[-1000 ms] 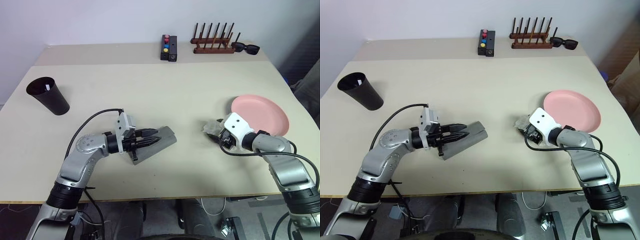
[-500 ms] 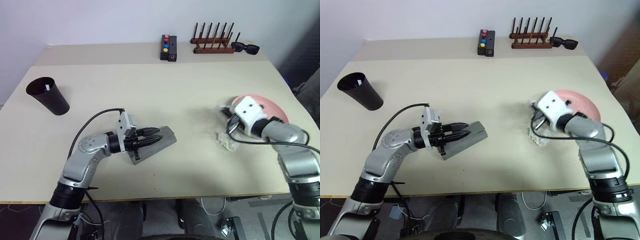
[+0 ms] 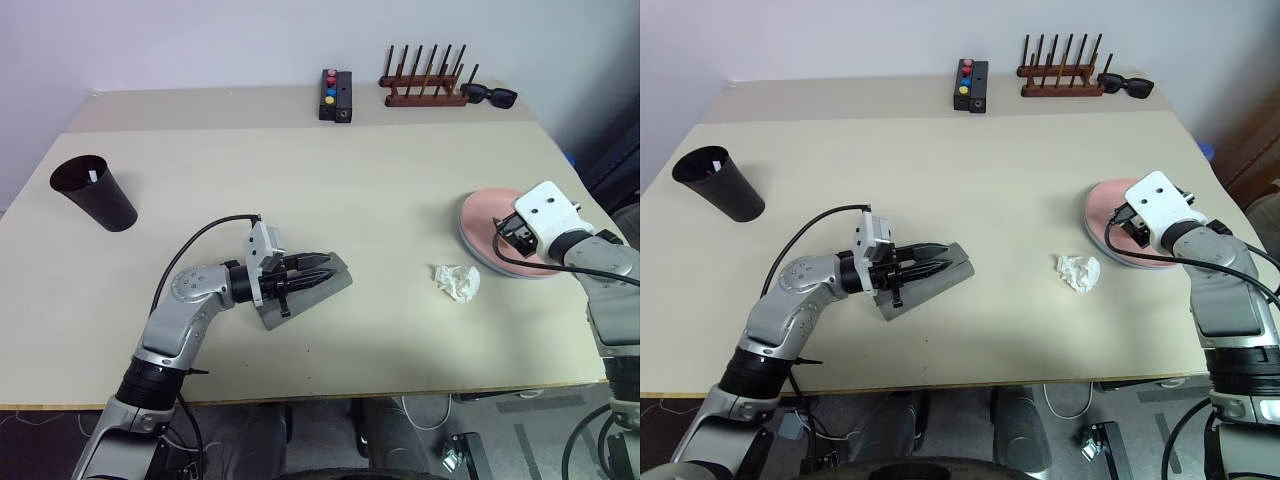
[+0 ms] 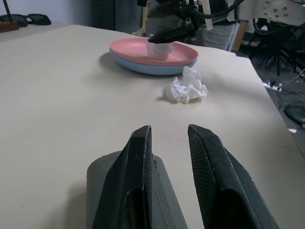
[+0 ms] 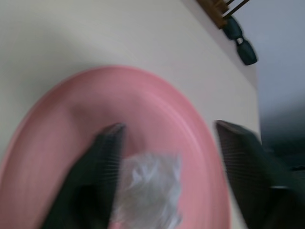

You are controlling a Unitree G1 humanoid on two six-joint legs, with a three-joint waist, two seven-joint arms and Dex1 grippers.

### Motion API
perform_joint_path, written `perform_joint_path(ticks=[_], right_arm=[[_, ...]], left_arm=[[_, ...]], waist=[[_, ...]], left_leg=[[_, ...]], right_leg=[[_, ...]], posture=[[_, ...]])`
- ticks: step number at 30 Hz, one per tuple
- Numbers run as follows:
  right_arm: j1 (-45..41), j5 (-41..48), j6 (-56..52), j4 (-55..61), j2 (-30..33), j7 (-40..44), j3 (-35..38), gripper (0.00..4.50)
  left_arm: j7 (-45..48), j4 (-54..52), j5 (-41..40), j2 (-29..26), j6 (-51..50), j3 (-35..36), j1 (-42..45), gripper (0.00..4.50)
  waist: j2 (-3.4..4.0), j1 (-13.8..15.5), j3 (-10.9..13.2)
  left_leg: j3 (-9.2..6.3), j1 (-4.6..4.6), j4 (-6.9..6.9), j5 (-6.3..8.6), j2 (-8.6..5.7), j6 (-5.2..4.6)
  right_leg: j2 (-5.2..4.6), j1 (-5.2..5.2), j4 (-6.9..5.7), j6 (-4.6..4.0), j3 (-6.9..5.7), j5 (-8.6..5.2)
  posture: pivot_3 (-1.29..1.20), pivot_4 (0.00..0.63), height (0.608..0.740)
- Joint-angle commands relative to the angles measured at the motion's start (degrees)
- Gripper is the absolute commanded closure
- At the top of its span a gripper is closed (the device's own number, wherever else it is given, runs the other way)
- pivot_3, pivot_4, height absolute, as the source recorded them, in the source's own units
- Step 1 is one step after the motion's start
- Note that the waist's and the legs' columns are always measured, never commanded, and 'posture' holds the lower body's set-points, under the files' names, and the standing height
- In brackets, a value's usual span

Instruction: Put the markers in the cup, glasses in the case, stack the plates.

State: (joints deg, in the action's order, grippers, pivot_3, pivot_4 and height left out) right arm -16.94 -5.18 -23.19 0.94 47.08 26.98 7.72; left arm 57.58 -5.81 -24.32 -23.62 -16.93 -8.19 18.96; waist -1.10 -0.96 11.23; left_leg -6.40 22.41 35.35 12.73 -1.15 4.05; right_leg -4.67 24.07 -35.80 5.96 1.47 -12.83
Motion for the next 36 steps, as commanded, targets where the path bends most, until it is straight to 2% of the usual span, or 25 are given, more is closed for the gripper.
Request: perform_joint_path(ticks=[1, 4, 7, 10, 16, 20, 24, 25, 30, 36], right_arm=[[0.62, 2.78, 0.5, 4.31, -0.16, 1.19, 3.56, 0.75], [5.34, 13.45, -1.62, 12.87, -2.0, 8.85, 7.32, 0.75], [9.86, 18.43, -3.4, 18.45, -1.41, 13.81, 8.04, 0.75], [16.3, 18.61, -4.96, 21.41, 0.02, 16.44, 6.04, 0.75], [18.61, 14.5, -5.11, 19.09, 0.76, 15.7, 1.47, 0.75], [17.65, 12.08, -4.98, 16.5, 1.11, 14.75, -0.18, 1.89], [16.82, 12.31, -4.71, 16.35, 1.07, 15.48, -0.46, 4.04], [16.58, 12.29, -4.58, 16.3, 1.06, 15.57, -0.56, 4.46], [12.9, 12.36, -3.57, 16.23, -0.17, 13.53, 1.09, 4.46], [2.54, 7.61, -2.13, 9.52, -1.04, 3.98, 2.89, 4.46]], left_arm=[[0.14, -1.98, -0.76, 0.4, -0.45, -0.13, 2.12, 3.33], [0.51, -1.46, -0.83, 1.08, -0.63, -0.69, 3.23, 3.33], [0.73, -1.14, -0.8, 1.37, -0.77, -0.79, 3.74, 3.33], [0.85, -1.21, -0.9, 1.51, -1.16, -0.71, 4.04, 3.33], [0.7, -2.72, -1.39, 1.13, -2.41, -0.35, 3.87, 3.33], [0.1, -4.22, -1.6, 0.55, -3.69, 0.13, 3.49, 3.33], [0.25, -4.13, -1.6, 0.1, -3.74, 0.41, 3.02, 3.33], [0.42, -3.77, -1.53, 0.02, -3.51, 0.45, 2.95, 3.33], [1.93, -0.83, -0.73, -0.13, -1.05, 0.61, 2.57, 3.33], [4.76, 4.58, 0.75, 0.1, 4.95, 0.5, 1.35, 3.33]], waist=[[0.0, 0.07, 0.0], [0.0, 0.26, 0.0], [0.0, 0.19, 0.0], [-0.01, 0.22, 0.0], [0.0, 0.09, -0.01], [0.0, 0.25, -0.01], [0.0, 0.23, -0.01], [0.0, 0.21, -0.01], [0.0, 0.18, -0.01], [0.02, 0.22, -0.01]], left_leg=[[0.0, 0.0, 0.0, 0.0, 0.0, 0.0], [-0.01, 0.03, 0.0, 0.0, 0.0, 0.0], [-0.03, 0.01, -0.01, 0.03, 0.0, -0.05], [-0.03, -0.03, 0.02, 0.04, 0.0, -0.06], [-0.01, -0.07, 0.06, 0.04, 0.02, -0.07], [-0.01, -0.02, 0.06, 0.04, 0.01, -0.07], [-0.02, -0.02, 0.06, 0.04, 0.01, -0.07], [-0.02, -0.02, 0.05, 0.05, 0.01, -0.07], [-0.02, -0.03, 0.05, 0.05, 0.01, -0.07], [-0.01, -0.03, 0.05, 0.05, 0.01, -0.07]], right_leg=[[0.0, 0.0, 0.0, 0.0, 0.0, 0.0], [0.0, 0.0, 0.01, 0.01, -0.01, 0.0], [0.01, -0.06, 0.07, 0.05, -0.01, -0.01], [0.01, -0.14, 0.12, 0.07, -0.02, -0.03], [0.01, -0.21, 0.23, 0.18, -0.04, -0.1], [-0.01, -0.21, 0.31, 0.18, -0.03, -0.09], [0.0, -0.23, 0.32, 0.18, -0.04, -0.09], [0.0, -0.23, 0.33, 0.18, -0.04, -0.09], [0.0, -0.23, 0.33, 0.18, -0.04, -0.09], [0.0, -0.22, 0.33, 0.01, -0.04, 0.02]], posture=[[0.0, 0.15, 0.74], [0.0, 0.15, 0.74], [0.0, 0.15, 0.74], [0.0, 0.15, 0.74], [0.0, 0.15, 0.74], [0.0, 0.15, 0.74], [0.0, 0.15, 0.74], [0.0, 0.15, 0.74], [0.0, 0.15, 0.74], [0.0, 0.15, 0.74]])
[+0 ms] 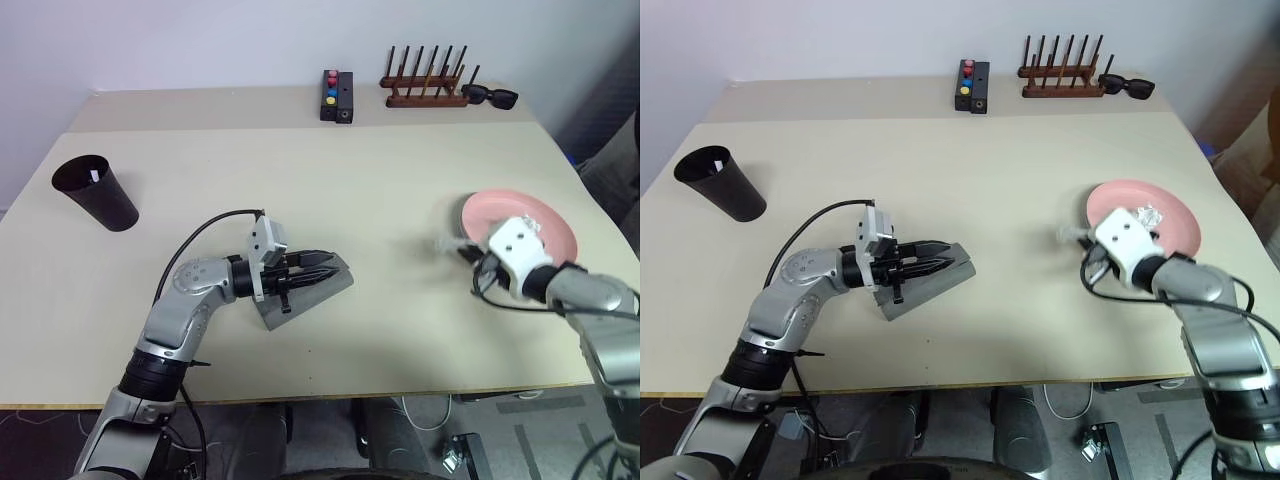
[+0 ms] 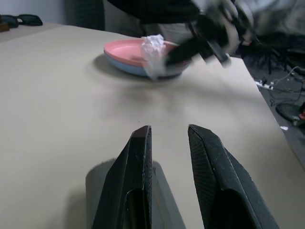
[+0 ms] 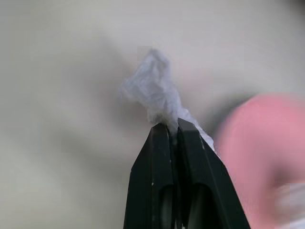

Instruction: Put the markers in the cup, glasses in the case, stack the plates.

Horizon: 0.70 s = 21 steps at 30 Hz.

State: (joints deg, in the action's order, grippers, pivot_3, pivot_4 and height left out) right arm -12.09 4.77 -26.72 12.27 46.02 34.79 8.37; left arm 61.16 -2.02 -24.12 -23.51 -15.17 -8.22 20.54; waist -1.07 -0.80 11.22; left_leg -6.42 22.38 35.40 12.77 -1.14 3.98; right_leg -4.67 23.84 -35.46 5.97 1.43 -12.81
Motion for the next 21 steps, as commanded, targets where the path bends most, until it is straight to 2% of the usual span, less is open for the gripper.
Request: perform_joint_path(ticks=[1, 6, 7, 9, 14, 21], right_arm=[[-3.33, -3.75, 1.73, -3.51, 0.23, -5.33, 1.88, 4.46], [-4.71, -8.15, 4.44, -10.17, 1.11, -7.53, -0.06, 4.46], [-4.99, -7.85, 4.55, -10.65, 0.81, -7.28, 0.03, 3.87], [-5.66, -7.71, 5.09, -11.2, 0.36, -7.15, -0.15, 3.08], [-7.24, -8.28, 8.4, -12.25, 0.38, -6.63, -1.14, 0.64], [-9.11, -0.92, 12.54, -11.98, -2.23, -0.23, 0.05, 0.64]], left_arm=[[1.59, 1.69, 0.76, 0.05, 4.29, 0.5, -0.48, 3.33], [2.53, 4.39, 1.59, 0.27, 8.39, 0.52, -2.25, 3.33], [2.47, 4.46, 1.69, 0.27, 8.84, 0.56, -2.57, 3.33], [2.23, 4.41, 1.76, 0.07, 9.57, 0.82, -3.26, 3.33], [0.51, 3.42, 1.87, -0.37, 10.43, 1.83, -4.13, 3.33], [-4.05, 0.95, -1.16, -4.03, 9.02, 10.26, -4.41, 3.33]], waist=[[-0.01, 0.2, 0.0], [0.0, 0.12, 0.0], [0.01, 0.08, 0.0], [0.06, -0.01, -0.02], [0.06, -0.28, -0.02], [0.05, -0.3, -0.02]], left_leg=[[-0.01, 0.0, -0.02, 0.0, 0.0, 0.0], [-0.01, 0.05, -0.06, 0.03, -0.01, -0.05], [0.0, 0.05, -0.06, 0.04, -0.01, -0.07], [0.0, 0.02, -0.06, 0.04, -0.01, -0.07], [0.0, -0.03, -0.06, 0.04, 0.0, -0.08], [-0.01, -0.04, -0.06, 0.04, 0.01, -0.08]], right_leg=[[0.0, 0.0, 0.02, -0.03, -0.01, 0.02], [-0.02, -0.04, 0.19, -0.03, -0.01, 0.03], [-0.02, -0.04, 0.2, -0.03, -0.01, 0.03], [-0.02, -0.04, 0.16, -0.04, -0.01, 0.03], [-0.01, -0.06, 0.12, -0.03, -0.01, 0.03], [0.01, -0.07, 0.11, -0.02, -0.01, 0.03]], posture=[[0.0, 0.15, 0.74], [0.0, 0.15, 0.74], [0.0, 0.15, 0.74], [0.0, 0.15, 0.74], [0.0, 0.15, 0.74], [0.0, 0.15, 0.74]])
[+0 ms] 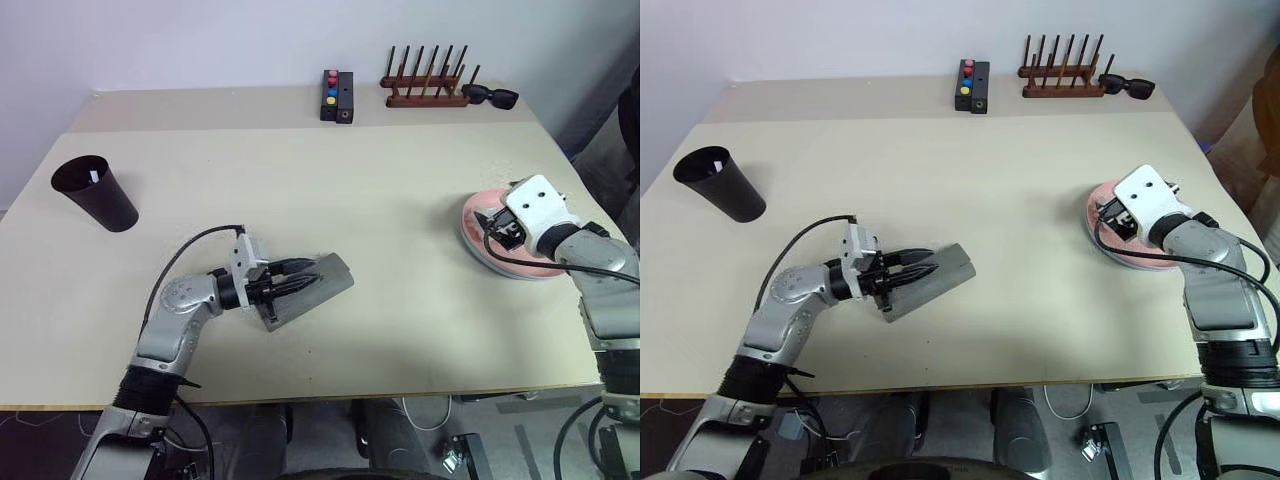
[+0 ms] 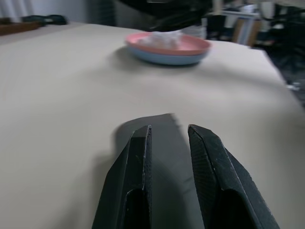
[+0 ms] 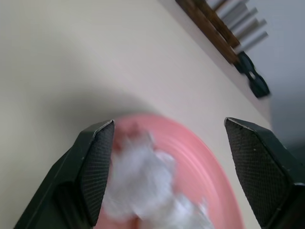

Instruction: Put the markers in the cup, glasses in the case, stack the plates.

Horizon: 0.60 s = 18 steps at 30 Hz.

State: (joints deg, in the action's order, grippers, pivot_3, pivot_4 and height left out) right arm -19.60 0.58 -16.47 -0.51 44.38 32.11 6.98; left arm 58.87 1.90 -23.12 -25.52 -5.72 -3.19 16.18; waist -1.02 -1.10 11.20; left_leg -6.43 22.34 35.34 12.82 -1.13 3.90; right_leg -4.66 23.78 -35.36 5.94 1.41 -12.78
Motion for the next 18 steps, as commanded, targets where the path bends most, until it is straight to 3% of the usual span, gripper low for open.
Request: perform_joint_path(ticks=[1, 7, 11, 18], right_arm=[[-1.82, 4.7, 2.91, 0.89, -1.16, 3.97, 1.33, 0.64], [-2.6, 9.73, 5.0, -0.36, -2.42, 10.95, 0.4, 0.64], [-2.84, 13.71, 4.99, -0.63, -3.45, 16.87, -0.48, 0.64], [-3.33, 17.43, 5.32, -3.65, -3.78, 23.26, -0.66, 0.64]], left_arm=[[-2.62, -4.6, -3.3, -3.57, -1.63, 7.68, -0.37, 3.33], [-7.98, -15.02, -8.95, -9.44, -9.87, 17.27, -4.18, 3.33], [-9.84, -20.43, -10.81, -13.39, -13.41, 26.05, -13.9, 3.33], [-13.53, -23.71, -10.37, -13.47, -13.93, 34.61, -25.4, 3.33]], waist=[[0.0, 0.01, 0.01], [0.0, 0.01, 0.02], [0.01, -0.41, 0.03], [0.02, 0.15, 0.04]], left_leg=[[0.0, 0.0, 0.0, 0.0, 0.0, 0.0], [-0.01, 0.02, 0.0, 0.0, 0.0, 0.0], [0.0, -0.02, -0.07, 0.01, 0.02, -0.02], [0.01, -0.02, -0.03, 0.02, 0.04, -0.01]], right_leg=[[0.0, 0.0, 0.0, 0.0, 0.0, 0.0], [-0.02, -0.01, 0.02, 0.01, 0.0, 0.0], [-0.01, 0.01, 0.03, 0.0, 0.0, -0.01], [-0.01, -0.02, 0.04, -0.01, -0.01, -0.03]], posture=[[0.0, 0.15, 0.74], [0.0, 0.15, 0.74], [0.0, 0.15, 0.74], [0.0, 0.15, 0.74]])
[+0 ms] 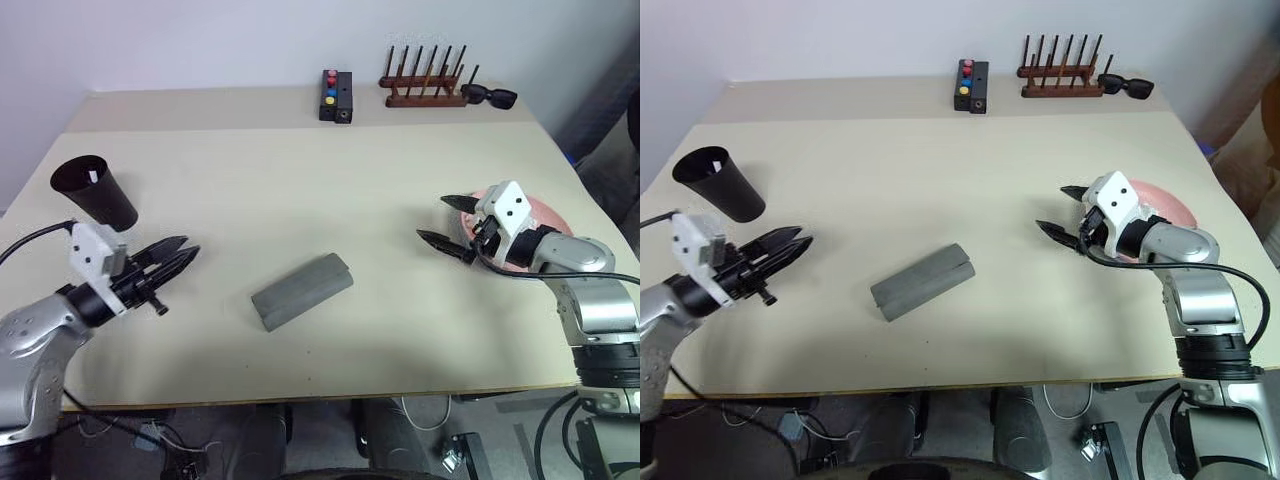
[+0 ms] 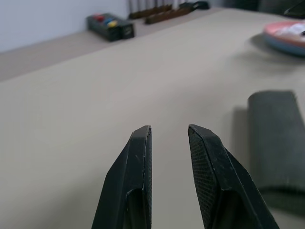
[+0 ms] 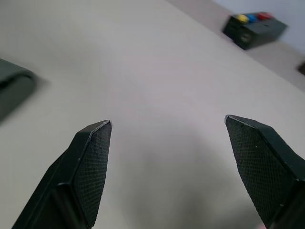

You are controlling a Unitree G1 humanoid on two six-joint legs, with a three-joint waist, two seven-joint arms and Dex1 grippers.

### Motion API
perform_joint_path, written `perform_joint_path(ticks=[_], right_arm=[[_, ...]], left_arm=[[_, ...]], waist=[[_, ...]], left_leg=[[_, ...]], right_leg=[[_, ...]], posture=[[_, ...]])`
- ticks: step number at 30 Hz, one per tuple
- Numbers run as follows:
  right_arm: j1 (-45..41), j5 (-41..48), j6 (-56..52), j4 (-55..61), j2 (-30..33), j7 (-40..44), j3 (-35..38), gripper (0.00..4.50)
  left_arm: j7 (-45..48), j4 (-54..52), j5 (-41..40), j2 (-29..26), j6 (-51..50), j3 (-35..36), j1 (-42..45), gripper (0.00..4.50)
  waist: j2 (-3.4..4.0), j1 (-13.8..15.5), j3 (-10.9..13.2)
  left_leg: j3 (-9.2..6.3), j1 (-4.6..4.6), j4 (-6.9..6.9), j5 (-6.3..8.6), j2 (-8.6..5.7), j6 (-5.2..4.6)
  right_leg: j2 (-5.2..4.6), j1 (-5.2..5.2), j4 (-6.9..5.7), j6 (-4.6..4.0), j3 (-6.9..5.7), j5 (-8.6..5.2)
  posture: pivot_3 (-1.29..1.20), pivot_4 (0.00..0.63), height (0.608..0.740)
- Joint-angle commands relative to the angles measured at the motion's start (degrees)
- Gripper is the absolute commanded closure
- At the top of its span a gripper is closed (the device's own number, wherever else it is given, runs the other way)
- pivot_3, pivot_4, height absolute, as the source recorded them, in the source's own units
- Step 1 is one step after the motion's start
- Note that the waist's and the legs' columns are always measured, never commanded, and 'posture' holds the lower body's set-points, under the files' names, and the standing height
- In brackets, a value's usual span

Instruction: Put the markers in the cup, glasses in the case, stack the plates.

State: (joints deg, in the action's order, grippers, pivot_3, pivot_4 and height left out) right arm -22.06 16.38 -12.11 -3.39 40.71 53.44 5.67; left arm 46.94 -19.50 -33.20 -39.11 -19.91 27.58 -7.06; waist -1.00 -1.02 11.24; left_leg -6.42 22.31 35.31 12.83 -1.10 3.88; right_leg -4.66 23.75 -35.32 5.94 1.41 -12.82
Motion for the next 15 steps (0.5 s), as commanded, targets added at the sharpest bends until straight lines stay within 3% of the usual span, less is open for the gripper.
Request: perform_joint_path(ticks=[1, 7, 15], right_arm=[[-0.87, 1.73, 1.25, -1.43, -0.19, 2.42, 0.57, 0.64], [-2.03, 1.09, 3.12, -5.2, -1.43, 3.44, -0.16, 0.64], [-3.95, 0.17, 4.27, -7.48, -2.8, 3.1, -1.3, 0.64]], left_arm=[[-2.05, -2.61, -0.08, 0.49, 0.47, 4.32, -3.49, 3.33], [-4.15, -4.38, 0.53, 2.54, 1.06, 3.92, -8.14, 3.33], [-5.4, -3.44, 1.1, 2.57, 1.19, 1.71, -6.05, 3.33]], waist=[[0.0, 0.13, 0.0], [-0.01, 0.08, 0.0], [0.0, 0.04, 0.0]], left_leg=[[0.0, 0.01, 0.0, 0.0, 0.0, 0.0], [0.01, 0.02, -0.02, 0.01, 0.0, 0.01], [0.01, 0.02, -0.03, 0.01, 0.01, 0.01]], right_leg=[[-0.01, 0.0, 0.02, -0.01, 0.0, 0.0], [0.0, 0.01, 0.07, -0.02, 0.0, 0.01], [0.0, 0.02, 0.06, -0.03, -0.01, 0.01]], posture=[[0.0, 0.15, 0.74], [0.0, 0.15, 0.74], [0.0, 0.15, 0.74]])
